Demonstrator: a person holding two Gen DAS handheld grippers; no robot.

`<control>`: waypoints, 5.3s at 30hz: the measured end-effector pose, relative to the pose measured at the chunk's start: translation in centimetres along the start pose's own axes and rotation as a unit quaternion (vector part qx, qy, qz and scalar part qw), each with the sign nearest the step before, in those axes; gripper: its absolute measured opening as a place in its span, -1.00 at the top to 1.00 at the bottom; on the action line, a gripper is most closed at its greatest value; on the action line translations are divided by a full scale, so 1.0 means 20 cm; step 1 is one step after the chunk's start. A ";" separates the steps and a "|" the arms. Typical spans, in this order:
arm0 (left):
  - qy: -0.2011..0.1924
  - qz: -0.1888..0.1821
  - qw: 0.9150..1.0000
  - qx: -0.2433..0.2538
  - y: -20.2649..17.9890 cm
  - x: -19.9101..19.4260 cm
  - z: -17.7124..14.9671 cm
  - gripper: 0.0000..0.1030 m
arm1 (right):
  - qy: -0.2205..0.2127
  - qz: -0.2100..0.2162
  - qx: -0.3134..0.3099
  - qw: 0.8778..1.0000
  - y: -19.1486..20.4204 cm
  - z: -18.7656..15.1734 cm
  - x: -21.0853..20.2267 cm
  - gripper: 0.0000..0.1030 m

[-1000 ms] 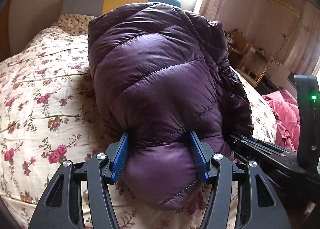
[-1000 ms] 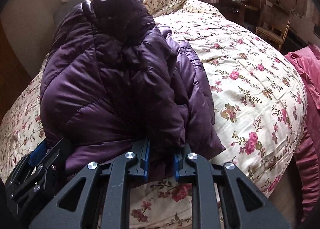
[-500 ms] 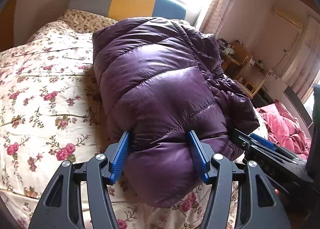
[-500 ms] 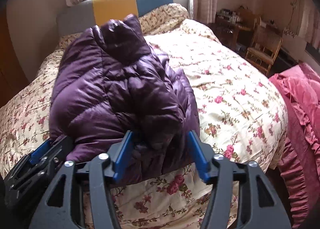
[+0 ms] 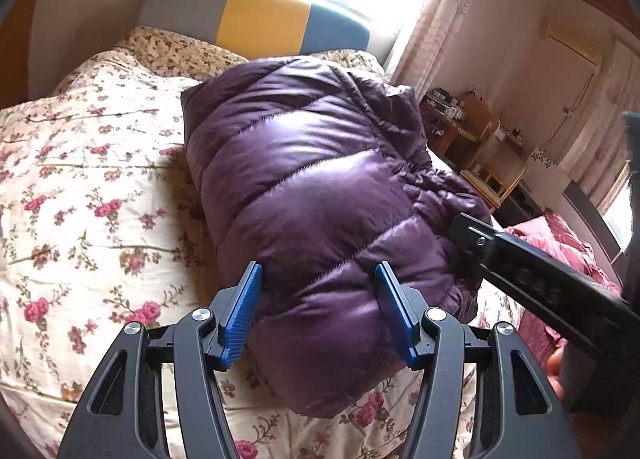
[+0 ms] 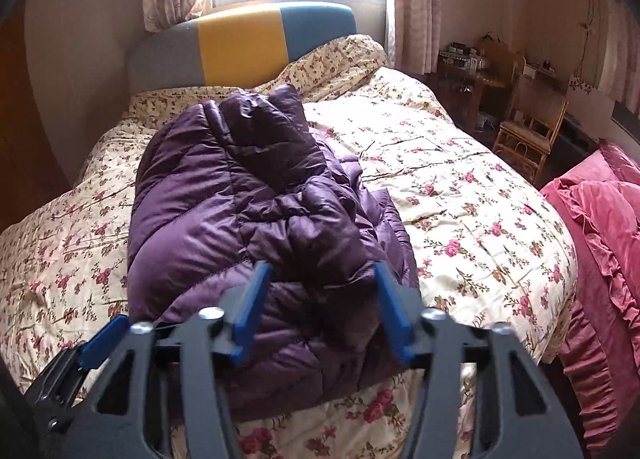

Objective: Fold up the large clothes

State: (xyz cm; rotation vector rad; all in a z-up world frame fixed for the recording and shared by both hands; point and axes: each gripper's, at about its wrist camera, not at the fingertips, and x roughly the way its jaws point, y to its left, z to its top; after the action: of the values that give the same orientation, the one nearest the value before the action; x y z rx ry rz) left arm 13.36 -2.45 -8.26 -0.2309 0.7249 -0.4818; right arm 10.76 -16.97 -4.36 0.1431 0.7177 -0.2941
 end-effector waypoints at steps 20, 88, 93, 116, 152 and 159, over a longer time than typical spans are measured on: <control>0.015 0.011 1.000 -0.001 0.04 0.10 0.08 -0.12 | 0.064 -0.029 -0.003 0.998 -0.09 -0.11 0.33 0.71; 0.004 0.048 0.999 -0.016 0.27 0.28 0.41 -0.12 | -0.008 -0.023 -0.041 0.999 0.17 0.28 0.30 0.17; 0.010 0.042 0.999 -0.005 0.25 0.32 0.42 -0.12 | 0.019 -0.032 -0.032 0.999 0.11 0.25 0.39 0.24; 0.047 0.021 0.994 0.101 -0.01 0.65 0.40 -0.13 | 0.059 -0.062 0.021 0.996 -0.24 0.13 0.76 0.27; 0.045 0.018 0.997 0.064 0.09 0.67 0.54 -0.25 | 0.046 -0.063 0.001 0.997 -0.15 0.28 0.75 -0.08; 0.053 0.043 0.992 0.104 0.02 0.76 0.49 -0.27 | 0.057 -0.048 -0.005 0.997 -0.18 0.22 0.87 -0.07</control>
State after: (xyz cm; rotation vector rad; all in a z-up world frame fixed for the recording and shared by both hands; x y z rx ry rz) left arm 29.90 -9.29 -10.06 0.0221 0.7791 -0.4864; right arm 24.75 -25.16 -12.72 0.1174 0.8411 -0.3774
